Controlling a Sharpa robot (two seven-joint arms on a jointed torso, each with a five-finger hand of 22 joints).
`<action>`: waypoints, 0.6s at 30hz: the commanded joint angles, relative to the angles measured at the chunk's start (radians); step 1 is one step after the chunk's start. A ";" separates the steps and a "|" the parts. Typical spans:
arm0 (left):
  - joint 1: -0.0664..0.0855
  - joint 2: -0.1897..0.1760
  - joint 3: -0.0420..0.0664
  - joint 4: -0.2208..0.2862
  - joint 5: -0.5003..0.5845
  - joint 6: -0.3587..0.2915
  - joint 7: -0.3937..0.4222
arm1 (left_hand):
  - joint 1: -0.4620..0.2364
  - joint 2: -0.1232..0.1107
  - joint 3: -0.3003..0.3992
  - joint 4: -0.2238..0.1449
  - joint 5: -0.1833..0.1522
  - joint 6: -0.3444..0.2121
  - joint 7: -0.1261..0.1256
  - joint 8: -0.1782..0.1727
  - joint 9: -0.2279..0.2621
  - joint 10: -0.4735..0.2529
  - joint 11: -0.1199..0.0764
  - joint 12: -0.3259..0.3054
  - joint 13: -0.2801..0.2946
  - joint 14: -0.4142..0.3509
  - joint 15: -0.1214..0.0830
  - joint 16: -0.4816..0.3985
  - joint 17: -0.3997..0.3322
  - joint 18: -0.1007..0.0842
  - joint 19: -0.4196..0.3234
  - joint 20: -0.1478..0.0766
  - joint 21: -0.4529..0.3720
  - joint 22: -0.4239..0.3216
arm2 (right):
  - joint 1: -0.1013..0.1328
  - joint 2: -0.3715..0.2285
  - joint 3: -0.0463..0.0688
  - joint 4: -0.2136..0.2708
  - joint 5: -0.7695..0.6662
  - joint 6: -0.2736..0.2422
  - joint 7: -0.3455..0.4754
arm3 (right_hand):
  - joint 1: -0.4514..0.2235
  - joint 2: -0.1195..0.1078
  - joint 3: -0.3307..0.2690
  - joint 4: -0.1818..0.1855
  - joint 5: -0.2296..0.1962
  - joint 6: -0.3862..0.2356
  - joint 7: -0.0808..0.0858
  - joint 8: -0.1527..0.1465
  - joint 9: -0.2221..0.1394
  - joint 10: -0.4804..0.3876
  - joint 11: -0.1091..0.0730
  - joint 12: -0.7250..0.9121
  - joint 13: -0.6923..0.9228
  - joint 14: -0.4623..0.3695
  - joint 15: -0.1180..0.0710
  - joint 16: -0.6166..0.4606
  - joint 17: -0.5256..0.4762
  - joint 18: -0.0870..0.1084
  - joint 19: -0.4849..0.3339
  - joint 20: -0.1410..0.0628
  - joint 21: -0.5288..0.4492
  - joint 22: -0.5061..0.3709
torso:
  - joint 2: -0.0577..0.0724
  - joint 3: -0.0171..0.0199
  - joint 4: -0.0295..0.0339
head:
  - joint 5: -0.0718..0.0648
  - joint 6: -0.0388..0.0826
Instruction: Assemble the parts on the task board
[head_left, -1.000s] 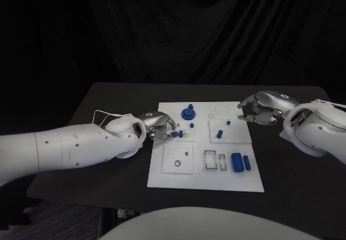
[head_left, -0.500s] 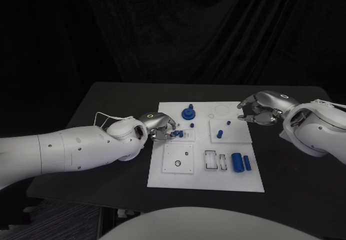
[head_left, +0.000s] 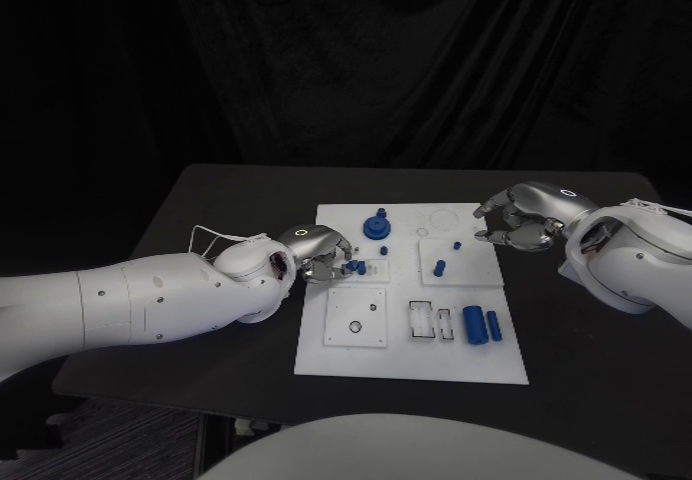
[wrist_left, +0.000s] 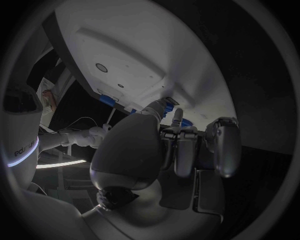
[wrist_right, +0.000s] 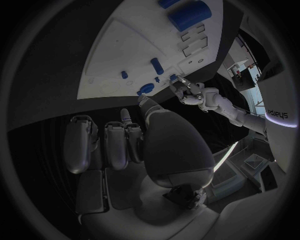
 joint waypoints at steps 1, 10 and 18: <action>-0.008 0.003 -0.003 0.006 0.009 0.017 0.029 | 0.009 -0.005 0.010 -0.001 0.004 -0.013 0.005 -0.008 -0.010 0.106 -0.001 0.003 0.262 0.104 -0.001 0.003 0.263 0.005 0.026 -0.001 0.003 0.206 | -0.003 -0.003 0.001 0.003 -0.002 0.006 -0.005 | -0.004 0.007 0.002 0.002 0.006 0.009 0.000 -0.006 -0.001 -0.009 0.001 -0.003 0.083 0.059 0.008 -0.007 0.029 0.006 0.017 0.005 -0.005 0.193 | -0.001 0.0003 0.0010 | 0.000 0.000; -0.009 0.006 -0.003 0.007 0.010 0.001 0.049 | 0.037 -0.027 0.123 -0.029 0.062 -0.006 0.010 -0.015 -0.065 0.106 0.004 0.003 0.262 0.104 0.002 0.003 0.263 0.005 0.026 0.003 0.006 0.207 | -0.004 -0.005 0.001 0.004 -0.002 0.006 -0.005 | -0.004 0.007 0.003 0.002 0.007 0.009 0.000 -0.007 -0.002 -0.009 0.001 -0.003 0.082 0.059 0.007 -0.006 0.030 0.006 0.017 0.005 -0.005 0.193 | -0.003 0.0005 0.0007 | -0.002 0.000; -0.009 0.006 -0.003 -0.002 0.010 0.003 0.046 | 0.010 -0.073 0.282 -0.055 0.070 0.023 0.011 -0.023 -0.116 0.106 0.003 0.003 0.262 0.104 0.003 0.003 0.263 0.005 0.025 0.003 0.008 0.207 | -0.005 -0.005 0.001 0.004 -0.002 0.007 -0.006 | -0.004 0.007 0.003 0.002 0.007 0.009 0.000 -0.007 -0.002 -0.009 0.001 -0.003 0.082 0.059 0.007 -0.006 0.030 0.006 0.017 0.005 -0.005 0.193 | -0.004 0.0007 -0.0016 | 0.000 0.000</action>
